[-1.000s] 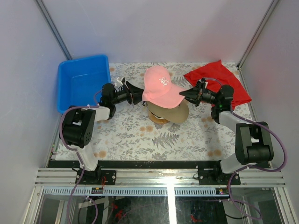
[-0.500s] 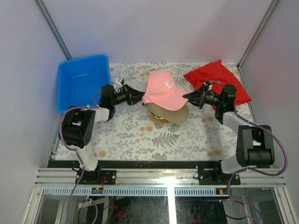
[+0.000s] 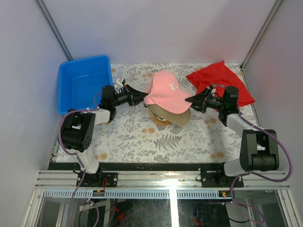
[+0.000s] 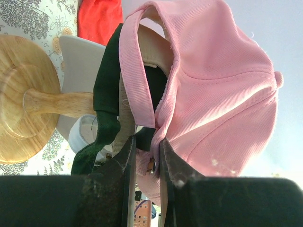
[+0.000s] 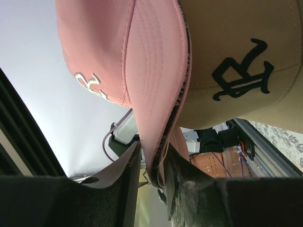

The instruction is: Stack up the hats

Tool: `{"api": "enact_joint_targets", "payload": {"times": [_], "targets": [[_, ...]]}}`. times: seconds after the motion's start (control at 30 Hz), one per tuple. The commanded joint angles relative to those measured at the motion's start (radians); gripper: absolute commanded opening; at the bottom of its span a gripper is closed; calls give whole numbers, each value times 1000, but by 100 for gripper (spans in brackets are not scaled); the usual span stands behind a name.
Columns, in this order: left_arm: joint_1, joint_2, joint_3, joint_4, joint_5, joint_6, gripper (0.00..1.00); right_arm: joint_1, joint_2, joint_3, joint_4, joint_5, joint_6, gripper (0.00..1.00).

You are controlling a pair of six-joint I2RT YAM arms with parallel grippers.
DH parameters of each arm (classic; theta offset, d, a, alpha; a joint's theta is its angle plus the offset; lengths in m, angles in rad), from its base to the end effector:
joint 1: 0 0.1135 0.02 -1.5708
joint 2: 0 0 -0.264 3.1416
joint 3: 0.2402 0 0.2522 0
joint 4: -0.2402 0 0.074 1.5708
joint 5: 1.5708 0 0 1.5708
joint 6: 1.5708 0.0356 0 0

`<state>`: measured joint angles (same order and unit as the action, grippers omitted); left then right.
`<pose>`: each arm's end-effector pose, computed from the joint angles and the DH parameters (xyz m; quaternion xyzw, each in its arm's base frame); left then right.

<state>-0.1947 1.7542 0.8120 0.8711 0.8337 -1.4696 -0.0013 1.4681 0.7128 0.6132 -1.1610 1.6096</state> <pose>0.3465 -0.0952 0.2033 -0.1765 0.7019 -0.6602 0.2005 0.2997 0.0323 0.2394 0.2067 0.6968 0.6820 0.0816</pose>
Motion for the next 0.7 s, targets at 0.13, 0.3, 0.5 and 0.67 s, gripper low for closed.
{"api": "enact_joint_targets", "payload": {"times": [0.13, 0.3, 0.5, 0.67], "targets": [[0, -34, 6, 12, 3, 28, 0, -16, -104, -6, -190, 50, -119, 1], [2, -25, 16, -2, 10, 26, 12, -26, -80, -2, -111, 26, -87, 0], [15, -8, 17, 13, 5, 14, 52, -26, -44, 14, 206, -10, 148, 0], [38, -11, -1, 31, 10, 3, 62, -26, 6, 10, 587, 23, 432, 0]]}}
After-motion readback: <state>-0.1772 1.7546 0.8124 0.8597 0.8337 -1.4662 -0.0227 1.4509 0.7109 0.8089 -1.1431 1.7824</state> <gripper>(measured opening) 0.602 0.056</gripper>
